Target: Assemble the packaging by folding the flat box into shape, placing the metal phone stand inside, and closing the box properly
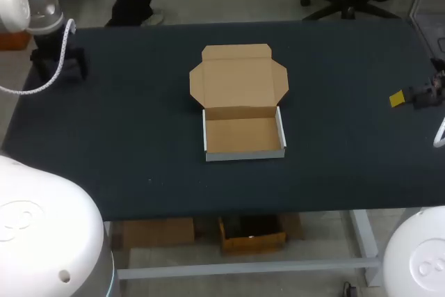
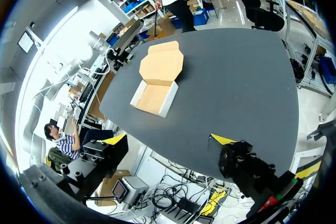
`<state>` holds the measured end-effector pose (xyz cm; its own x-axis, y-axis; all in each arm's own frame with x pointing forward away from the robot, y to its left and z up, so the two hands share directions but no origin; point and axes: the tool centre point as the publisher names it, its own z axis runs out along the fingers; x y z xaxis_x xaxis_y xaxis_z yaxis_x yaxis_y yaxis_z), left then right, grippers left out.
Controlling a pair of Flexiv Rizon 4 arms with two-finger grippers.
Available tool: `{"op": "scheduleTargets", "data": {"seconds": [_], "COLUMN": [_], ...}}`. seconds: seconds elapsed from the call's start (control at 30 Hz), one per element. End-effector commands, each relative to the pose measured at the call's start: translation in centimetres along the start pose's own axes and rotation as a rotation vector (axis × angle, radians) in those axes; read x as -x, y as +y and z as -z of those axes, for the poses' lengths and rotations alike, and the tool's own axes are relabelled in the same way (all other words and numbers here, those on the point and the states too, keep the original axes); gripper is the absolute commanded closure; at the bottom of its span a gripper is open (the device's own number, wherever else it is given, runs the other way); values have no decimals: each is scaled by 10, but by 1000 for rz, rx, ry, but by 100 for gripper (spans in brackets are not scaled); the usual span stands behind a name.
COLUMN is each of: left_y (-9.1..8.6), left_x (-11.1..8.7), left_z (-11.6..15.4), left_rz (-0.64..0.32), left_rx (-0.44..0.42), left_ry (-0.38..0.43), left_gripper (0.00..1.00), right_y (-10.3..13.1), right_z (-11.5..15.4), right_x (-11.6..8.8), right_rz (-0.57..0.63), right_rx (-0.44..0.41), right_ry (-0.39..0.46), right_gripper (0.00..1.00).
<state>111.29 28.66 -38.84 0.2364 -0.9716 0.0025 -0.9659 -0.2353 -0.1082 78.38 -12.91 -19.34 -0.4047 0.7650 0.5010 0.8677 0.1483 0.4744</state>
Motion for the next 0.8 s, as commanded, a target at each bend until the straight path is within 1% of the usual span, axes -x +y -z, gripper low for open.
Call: {"op": "scheduleTargets", "data": {"seconds": [0.03, 0.17, 0.53, 0.63, 0.67, 0.8], "left_y": [-5, -7, -10, -11, -11, -12], "left_x": [2, 5, 8, 8, 8, 8], "left_z": [-3, -2, -4, -4, -4, -3], "left_rz": [-21, -50, -94, -116, -130, -149], "left_rx": [-2, -1, 9, 16, 19, 14], "left_ry": [9, 20, 9, 15, 29, 30], "left_gripper": [0, 0, 0, 0, 0, 0], "right_y": [0, 0, 0, 0, 0, 0], "right_z": [2, 2, 2, 2, 2, 2], "right_x": [0, 0, 0, 0, 0, 0], "right_rz": [0, 0, 0, 0, 0, 0], "right_rx": [-2, -2, -2, -2, -2, -2], "right_ry": [3, 3, 3, 3, 3, 3], "right_gripper": [0, 0, 0, 0, 0, 0]}}
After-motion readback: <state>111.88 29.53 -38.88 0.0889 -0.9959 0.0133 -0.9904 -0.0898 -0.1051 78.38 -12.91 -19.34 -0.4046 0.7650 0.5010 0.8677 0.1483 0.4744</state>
